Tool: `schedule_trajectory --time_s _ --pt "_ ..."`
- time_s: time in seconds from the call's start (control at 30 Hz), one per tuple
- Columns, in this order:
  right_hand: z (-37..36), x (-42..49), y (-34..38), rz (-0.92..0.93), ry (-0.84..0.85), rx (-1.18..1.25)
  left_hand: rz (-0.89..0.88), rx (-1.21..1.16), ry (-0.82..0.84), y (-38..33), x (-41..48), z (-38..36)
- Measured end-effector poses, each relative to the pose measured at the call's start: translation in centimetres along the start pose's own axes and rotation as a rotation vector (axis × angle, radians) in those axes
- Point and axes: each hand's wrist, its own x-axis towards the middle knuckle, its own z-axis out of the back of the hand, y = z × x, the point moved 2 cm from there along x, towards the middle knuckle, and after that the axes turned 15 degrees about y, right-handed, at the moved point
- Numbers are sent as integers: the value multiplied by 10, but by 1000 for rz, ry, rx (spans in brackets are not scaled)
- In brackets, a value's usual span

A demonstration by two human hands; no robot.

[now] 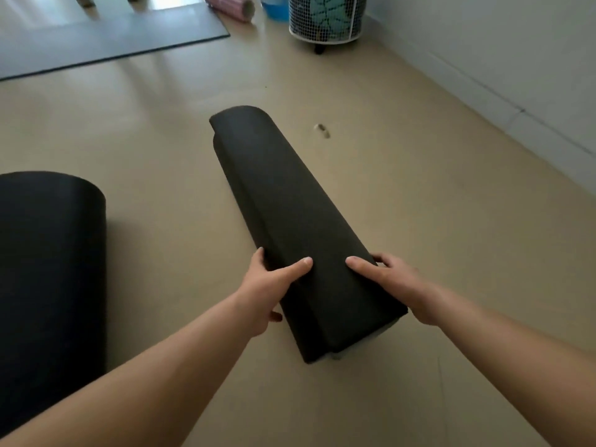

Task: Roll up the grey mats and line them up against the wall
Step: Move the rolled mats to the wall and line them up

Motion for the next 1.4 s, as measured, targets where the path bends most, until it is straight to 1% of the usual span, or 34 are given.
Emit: schedule_trajectory --time_s 0.07,0.17,0.23,0.27,0.33,0.37,0.4,0.43,0.5,0.53,0.57,0.6,0.67,0.7,0.77,0.8,0.83,0.9,0.93,0.97,1.0,1.03,1.07,1.1,1.13,1.17,1.2,1.23,1.27,1.33,1.4 --pt "3 -6 -16 -36 16 67 -6 24 18 -3 4 -11" --pt "8 -19 -45 -129 80 139 -68 180 53 -10 9 -31" --pt "10 -30 -62 -221 115 150 -127 392 83 -19 15 -48" --pt "12 -37 -67 -283 115 74 -144 545 102 -24 18 -58" --pt "20 -50 -72 -367 28 -190 -176 913 162 -34 26 -80" --pt "26 -56 -69 -339 -68 -340 -209 1127 194 -36 28 -92" --pt "35 -63 -62 -249 -191 -480 -264 1351 215 -36 28 -106" --pt "46 -72 -52 -114 -315 -647 -337 1556 221 -33 28 -120" --pt "64 -87 -34 175 -513 -1062 -500 1854 221 -22 21 -143" --pt "69 -93 -29 267 -570 -1213 -567 1973 221 -12 18 -148" --pt "72 -98 -25 289 -581 -1323 -631 2080 221 -3 16 -150" --pt "73 -101 -23 240 -536 -1398 -694 2165 225 5 13 -146" --pt "70 -101 -23 63 -384 -1472 -841 2292 258 18 5 -133" --pt "67 -98 -25 -15 -292 -1463 -934 2337 278 25 2 -122" --pt "63 -95 -24 -124 -145 -1362 -1123 2365 274 37 -2 -99" --pt "62 -95 -21 -137 -107 -1320 -1188 2343 280 43 -5 -89" --pt "62 -96 -19 -128 -75 -1297 -1247 2267 317 47 -10 -81" --pt "61 -100 -11 -88 -6 -1256 -1304 2011 436 48 -25 -74" --pt "59 -101 -8 -62 24 -1235 -1283 1874 468 41 -32 -71" --pt "56 -102 -6 -44 55 -1227 -1247 1749 440 29 -38 -69" --pt "51 -103 -5 -32 83 -1225 -1188 1658 336 16 -39 -66" --pt "46 -104 -5 -24 109 -1226 -1053 1604 190 0 -35 -59" --pt "40 -105 -5 -15 134 -1225 -814 1569 57 -17 -28 -49" --pt "34 -106 -6 -3 156 -1229 -518 1510 -11 -31 -24 -40" --pt "29 -107 -7 11 168 -1244 -253 1396 -10 -40 -20 -33" --pt "24 -108 -10 20 165 -1263 -49 1254 41 -43 -17 -29" --pt "22 -109 -12 15 149 -1271 67 1138 108 -44 -14 -29" --pt "21 -110 -16 -20 130 -1270 102 1101 144 -43 -12 -30" --pt "20 -111 -20 -78 120 -1265 95 1128 145 -42 -10 -31" --pt "16 -114 -29 -179 121 -1240 104 1250 131 -41 -10 -31" --pt "8 -118 -36 -208 108 -1247 110 1355 128 -43 -12 -29"
